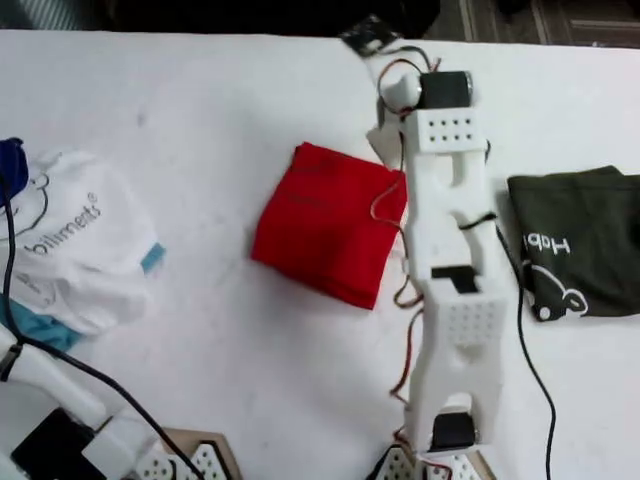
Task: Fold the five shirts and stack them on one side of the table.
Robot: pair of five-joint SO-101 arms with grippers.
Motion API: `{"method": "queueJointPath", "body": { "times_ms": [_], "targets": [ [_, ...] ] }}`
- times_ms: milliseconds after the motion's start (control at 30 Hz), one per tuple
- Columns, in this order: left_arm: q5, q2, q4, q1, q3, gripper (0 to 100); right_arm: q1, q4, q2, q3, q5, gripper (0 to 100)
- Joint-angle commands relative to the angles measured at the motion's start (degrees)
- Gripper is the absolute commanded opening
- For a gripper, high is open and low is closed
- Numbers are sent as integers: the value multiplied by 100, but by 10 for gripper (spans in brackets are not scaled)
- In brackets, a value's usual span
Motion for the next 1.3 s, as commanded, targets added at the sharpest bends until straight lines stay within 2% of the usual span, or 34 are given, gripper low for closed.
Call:
{"method": "queueJointPath", "body": {
  "times_ms": [0,200,367,500,900,1033,1267],
  "targets": [
    [18,-171,-70,-31,-35,151,-84,40,-1305,1354,-756,234],
    [26,-171,-70,-31,-35,151,-620,-48,-2800,3824,-3130,283],
    [35,-171,-44,-31,-35,150,-1174,-998,-3020,4782,-4642,394],
    [35,-180,-26,-31,-35,150,-1393,-1930,-2756,4993,-5284,488],
    [35,-163,-26,-40,-26,150,-1411,-3486,-699,4985,-6101,488],
    [35,-171,-26,-40,-26,150,-1393,-3705,-338,4985,-6092,411],
    [35,-163,-26,-40,-26,150,-1288,-3538,-66,4747,-6057,23]
  ]
}}
